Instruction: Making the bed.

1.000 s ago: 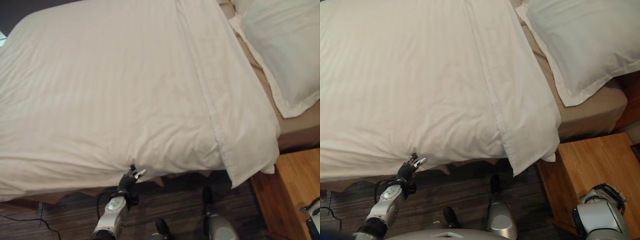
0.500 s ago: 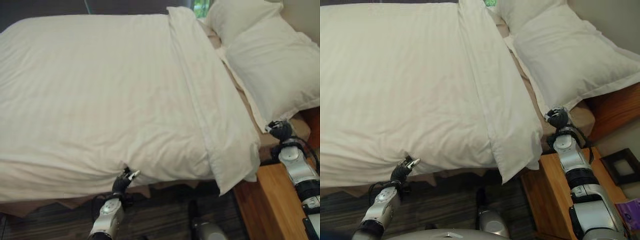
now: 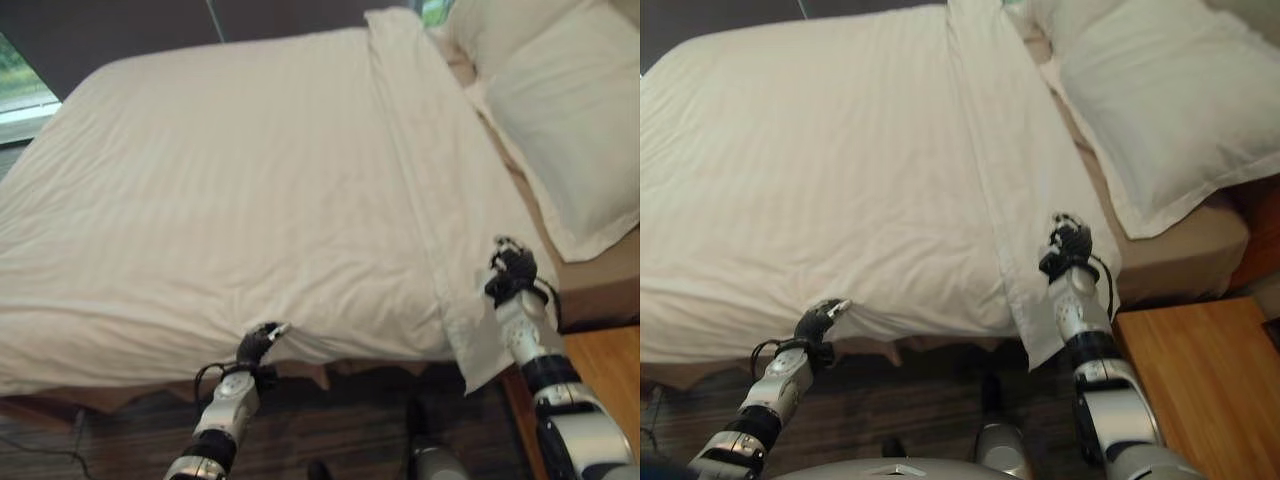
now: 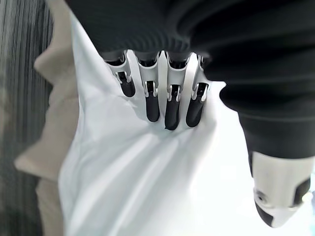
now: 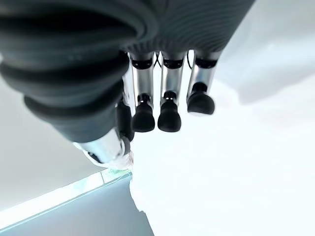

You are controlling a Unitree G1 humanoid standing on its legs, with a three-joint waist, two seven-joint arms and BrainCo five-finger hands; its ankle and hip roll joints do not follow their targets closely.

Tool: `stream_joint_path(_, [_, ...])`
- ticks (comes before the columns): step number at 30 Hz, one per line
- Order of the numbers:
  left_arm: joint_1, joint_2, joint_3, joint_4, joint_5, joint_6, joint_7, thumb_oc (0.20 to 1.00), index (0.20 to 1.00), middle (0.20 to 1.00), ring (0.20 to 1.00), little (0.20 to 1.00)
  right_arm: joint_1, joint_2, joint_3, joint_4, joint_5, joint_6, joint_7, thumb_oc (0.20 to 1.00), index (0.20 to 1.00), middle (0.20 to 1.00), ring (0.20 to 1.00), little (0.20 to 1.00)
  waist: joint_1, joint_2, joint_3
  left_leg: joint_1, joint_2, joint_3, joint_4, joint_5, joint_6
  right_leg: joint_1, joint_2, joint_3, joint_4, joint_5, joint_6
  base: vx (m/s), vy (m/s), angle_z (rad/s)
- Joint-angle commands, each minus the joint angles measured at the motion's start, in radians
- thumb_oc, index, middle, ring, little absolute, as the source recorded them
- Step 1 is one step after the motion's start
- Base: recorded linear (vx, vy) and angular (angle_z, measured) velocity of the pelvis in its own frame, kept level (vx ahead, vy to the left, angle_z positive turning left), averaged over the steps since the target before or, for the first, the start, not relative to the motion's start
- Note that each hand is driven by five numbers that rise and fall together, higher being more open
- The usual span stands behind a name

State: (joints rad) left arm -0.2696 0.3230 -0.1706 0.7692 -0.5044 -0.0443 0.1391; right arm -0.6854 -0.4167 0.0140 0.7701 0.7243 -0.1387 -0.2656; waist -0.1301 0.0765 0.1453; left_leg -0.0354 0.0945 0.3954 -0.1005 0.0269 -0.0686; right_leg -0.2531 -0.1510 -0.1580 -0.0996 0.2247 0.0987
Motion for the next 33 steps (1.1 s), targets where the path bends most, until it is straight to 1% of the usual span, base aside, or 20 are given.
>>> stream_joint_path(1, [-0.153,0.099,0.021,0.022,-0.050,-0.105,0.014,1.000,1.000,1.000,1.000,1.000,-0.194,-0.044,-0.003,0.049,0.024,-0.067,-0.003,0.200,0.200,0.200,0.200,0.200,-0.009,-0.002,0.111,0.010,0.069,-0.012,0.013,0.007,-0.064,0.093,-0.051,0.071,0.012,-0.153,0.081,-0.07,-0.013,-0.03])
stream_joint_path(2, [-0.149,0.105,0.021,0.028,-0.060,-0.111,0.003,1.000,1.000,1.000,1.000,1.000,-0.235,-0.067,0.011,0.075,0.019,-0.062,0.001,0.200,0.200,0.200,0.200,0.200,-0.013,0.034,0.113,0.002,0.063,-0.011,0.013,0.007,-0.065,0.087,-0.056,0.078,0.012,-0.158,0.083,-0.08,-0.021,-0.03])
stream_joint_path(4, [-0.135,0.103,0.024,0.030,-0.069,-0.115,-0.010,1.000,1.000,1.000,1.000,1.000,-0.257,-0.087,0.042,0.113,-0.006,-0.051,0.016,0.200,0.200,0.200,0.200,0.200,-0.018,0.071,0.118,-0.009,0.058,-0.010,0.013,0.013,-0.066,0.077,-0.062,0.084,0.012,-0.160,0.085,-0.04,-0.008,-0.01])
stream_joint_path(5, [-0.135,0.102,0.025,0.031,-0.069,-0.116,-0.010,1.000,1.000,1.000,1.000,1.000,-0.258,-0.088,0.044,0.114,-0.005,-0.051,0.016,0.200,0.200,0.200,0.200,0.200,-0.018,0.072,0.117,-0.010,0.058,-0.010,0.013,0.013,-0.066,0.076,-0.062,0.084,0.012,-0.160,0.085,-0.03,0.015,-0.01])
stream_joint_path(7, [-0.121,0.102,0.030,0.039,-0.070,-0.116,-0.021,1.000,1.000,1.000,1.000,1.000,-0.258,-0.105,0.070,0.136,-0.037,-0.034,0.036,0.200,0.200,0.200,0.200,0.200,-0.032,0.105,0.117,-0.019,0.054,-0.005,0.013,0.015,-0.066,0.062,-0.063,0.093,0.012,-0.161,0.087,-0.01,0.027,-0.01])
stream_joint_path(8, [-0.102,0.095,0.038,0.048,-0.070,-0.110,-0.032,1.000,1.000,1.000,1.000,1.000,-0.224,-0.097,0.068,0.157,-0.054,-0.020,0.047,0.200,0.200,0.200,0.200,0.200,-0.046,0.133,0.111,-0.017,0.053,0.004,0.013,0.013,-0.066,0.055,-0.062,0.103,0.012,-0.162,0.089,0.01,0.053,-0.04])
stream_joint_path(10, [-0.098,0.088,0.037,0.056,-0.064,-0.109,-0.033,1.000,1.000,1.000,1.000,1.000,-0.202,-0.087,0.063,0.171,-0.058,-0.014,0.051,0.200,0.200,0.200,0.200,0.200,-0.054,0.142,0.105,-0.016,0.052,0.007,0.013,0.011,-0.065,0.053,-0.060,0.109,0.012,-0.163,0.089,0.03,0.045,-0.11])
stream_joint_path(12, [-0.091,0.052,0.048,0.082,-0.060,-0.105,-0.034,1.000,1.000,1.000,1.000,1.000,-0.076,-0.034,0.021,0.226,-0.072,0.012,0.061,0.200,0.200,0.200,0.200,0.200,-0.089,0.161,0.089,-0.004,0.052,0.019,0.013,-0.001,-0.063,0.054,-0.057,0.123,0.012,-0.167,0.091,0.05,0.054,-0.15])
stream_joint_path(15, [-0.044,-0.011,0.065,0.097,-0.039,-0.096,-0.033,1.000,1.000,1.000,1.000,1.000,0.164,0.092,-0.020,0.268,-0.113,0.044,0.086,0.200,0.200,0.200,0.200,0.200,-0.127,0.149,0.069,0.026,0.053,0.030,0.013,-0.015,-0.058,0.069,-0.050,0.132,0.012,-0.168,0.090,0.04,0.031,-0.19])
stream_joint_path(17, [-0.011,-0.040,0.072,0.095,-0.030,-0.091,-0.038,1.000,1.000,1.000,1.000,1.000,0.244,0.119,-0.028,0.302,-0.154,0.060,0.096,0.200,0.200,0.200,0.200,0.200,-0.139,0.129,0.063,0.044,0.052,0.035,0.013,-0.024,-0.054,0.078,-0.045,0.137,0.012,-0.169,0.090,0.02,0.023,-0.17])
stream_joint_path(20, [0.023,-0.061,0.078,0.095,-0.030,-0.082,-0.044,1.000,1.000,1.000,1.000,1.000,0.321,0.133,-0.053,0.332,-0.182,0.078,0.107,0.200,0.200,0.200,0.200,0.200,-0.150,0.108,0.058,0.064,0.053,0.044,0.013,-0.032,-0.051,0.087,-0.041,0.142,0.012,-0.170,0.090,0.01,0.037,-0.13])
stream_joint_path(21, [0.046,-0.074,0.085,0.109,-0.032,-0.068,-0.055,1.000,1.000,1.000,1.000,1.000,0.389,0.136,-0.080,0.363,-0.199,0.093,0.114,0.200,0.200,0.200,0.200,0.200,-0.157,0.084,0.050,0.079,0.055,0.052,0.013,-0.038,-0.048,0.095,-0.036,0.144,0.012,-0.168,0.090,0.01,0.015,-0.08])
stream_joint_path(22, [0.047,-0.074,0.084,0.108,-0.032,-0.068,-0.055,1.000,1.000,1.000,1.000,1.000,0.390,0.136,-0.080,0.362,-0.199,0.093,0.114,0.200,0.200,0.200,0.200,0.200,-0.156,0.084,0.050,0.079,0.055,0.052,0.013,-0.038,-0.048,0.095,-0.036,0.145,0.012,-0.168,0.090,0.00,0.031,-0.14])
stream_joint_path(24, [0.097,-0.096,0.074,0.157,-0.001,-0.032,-0.085,1.000,1.000,1.000,1.000,1.000,0.479,0.137,-0.116,0.409,-0.230,0.117,0.120,0.200,0.200,0.200,0.200,0.200,-0.160,0.041,0.039,0.101,0.057,0.060,0.013,-0.045,-0.043,0.110,-0.032,0.145,0.012,-0.165,0.091,-0.01,0.024,-0.19])
stream_joint_path(25, [0.098,-0.096,0.073,0.157,-0.001,-0.032,-0.085,1.000,1.000,1.000,1.000,1.000,0.480,0.137,-0.116,0.408,-0.230,0.117,0.120,0.200,0.200,0.200,0.200,0.200,-0.160,0.041,0.039,0.101,0.057,0.061,0.013,-0.045,-0.043,0.110,-0.032,0.145,0.012,-0.165,0.092,-0.02,0.022,-0.33])
stream_joint_path(26, [0.124,-0.120,0.061,0.258,0.056,-0.006,-0.092,1.000,1.000,1.000,1.000,1.000,0.504,0.143,-0.115,0.431,-0.243,0.130,0.134,0.539,0.539,0.539,0.539,0.539,-0.155,0.014,0.031,0.111,0.058,0.062,0.013,-0.047,-0.039,0.120,-0.031,0.145,0.012,-0.163,0.090,-0.01,0.015,-0.33])
stream_joint_path(27, [0.124,-0.120,0.061,0.258,0.056,-0.006,-0.092,1.000,1.000,1.000,1.000,1.000,0.504,0.143,-0.115,0.431,-0.243,0.130,0.134,1.000,1.000,1.000,1.000,1.000,-0.155,0.014,0.031,0.111,0.058,0.062,0.013,-0.047,-0.039,0.120,-0.031,0.145,0.012,-0.163,0.090,-0.02,0.028,-0.35])
stream_joint_path(29, [0.164,-0.133,0.065,0.363,0.110,0.018,-0.110,1.000,1.000,1.000,1.000,1.000,0.535,0.151,-0.111,0.412,-0.239,0.127,0.148,1.000,1.000,1.000,1.000,1.000,-0.147,-0.023,0.019,0.126,0.063,0.064,0.013,-0.048,-0.036,0.135,-0.029,0.142,0.012,-0.160,0.091,-0.03,0.046,-0.27])
stream_joint_path(31, [0.173,-0.132,0.064,0.377,0.129,0.025,-0.117,1.000,1.000,1.000,1.000,1.000,0.549,0.159,-0.097,0.389,-0.247,0.125,0.155,1.000,1.000,1.000,1.000,1.000,-0.145,-0.033,0.013,0.131,0.065,0.064,0.013,-0.047,-0.036,0.140,-0.029,0.140,0.012,-0.159,0.091,-0.03,0.051,-0.07])
stream_joint_path(33, [0.179,-0.143,0.020,0.380,0.249,0.019,-0.112,1.000,1.000,1.000,1.000,1.000,0.555,0.177,-0.018,0.300,-0.300,0.107,0.167,1.000,1.000,1.000,1.000,1.000,-0.138,-0.069,-0.003,0.136,0.070,0.055,0.013,-0.047,-0.036,0.154,-0.026,0.133,0.012,-0.156,0.087,-0.03,0.053,0.03])
